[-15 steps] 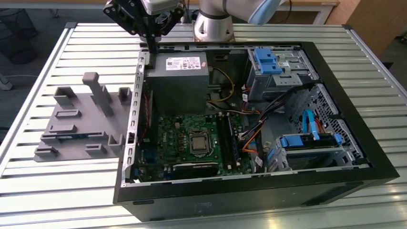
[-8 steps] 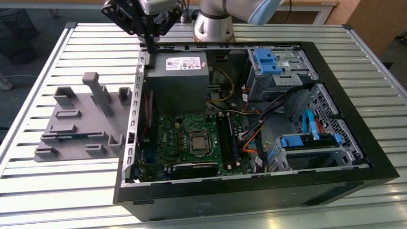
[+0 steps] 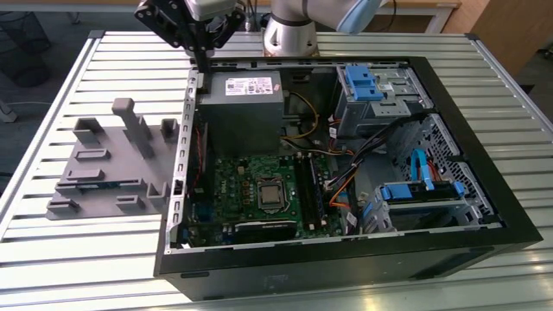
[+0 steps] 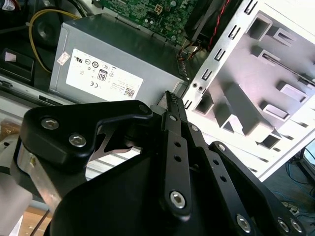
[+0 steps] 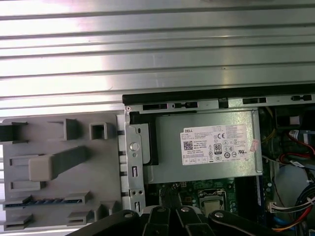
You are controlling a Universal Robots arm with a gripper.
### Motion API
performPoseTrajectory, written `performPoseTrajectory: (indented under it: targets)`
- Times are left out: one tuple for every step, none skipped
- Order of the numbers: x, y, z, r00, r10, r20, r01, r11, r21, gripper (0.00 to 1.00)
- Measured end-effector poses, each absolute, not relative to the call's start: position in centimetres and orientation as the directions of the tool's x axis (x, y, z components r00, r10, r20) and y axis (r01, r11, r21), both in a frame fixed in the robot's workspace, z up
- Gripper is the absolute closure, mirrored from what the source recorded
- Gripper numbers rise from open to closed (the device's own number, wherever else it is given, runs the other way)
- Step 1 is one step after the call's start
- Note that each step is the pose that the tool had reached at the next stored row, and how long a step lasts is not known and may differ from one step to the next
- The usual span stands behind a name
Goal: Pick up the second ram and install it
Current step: 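Reach for the second ram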
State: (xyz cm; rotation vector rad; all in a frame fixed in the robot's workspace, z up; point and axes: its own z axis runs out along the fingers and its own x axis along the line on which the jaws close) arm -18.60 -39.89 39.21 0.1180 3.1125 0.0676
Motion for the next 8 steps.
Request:
performPoseTrajectory:
  targets:
    - [-18.65,-39.89,39.20,-0.997,0.076,-0.024,0.075,0.996,0.044,0.89]
    - [-18.70,-39.89,39.20,-0.997,0.076,-0.024,0.075,0.996,0.044,0.89]
    - [-18.74,-39.89,39.20,-0.997,0.076,-0.024,0.075,0.996,0.044,0.89]
    - [-18.79,-39.89,39.20,-0.997,0.076,-0.024,0.075,0.996,0.044,0.89]
    - [-18.85,-39.89,39.19,-0.997,0.076,-0.024,0.075,0.996,0.044,0.89]
    - [-18.91,-39.90,39.20,-0.997,0.076,-0.024,0.075,0.996,0.044,0.89]
    - [-18.97,-39.89,39.19,-0.997,0.076,-0.024,0.075,0.996,0.044,0.89]
    - [-19.03,-39.89,39.19,-0.997,0.076,-0.024,0.075,0.996,0.044,0.89]
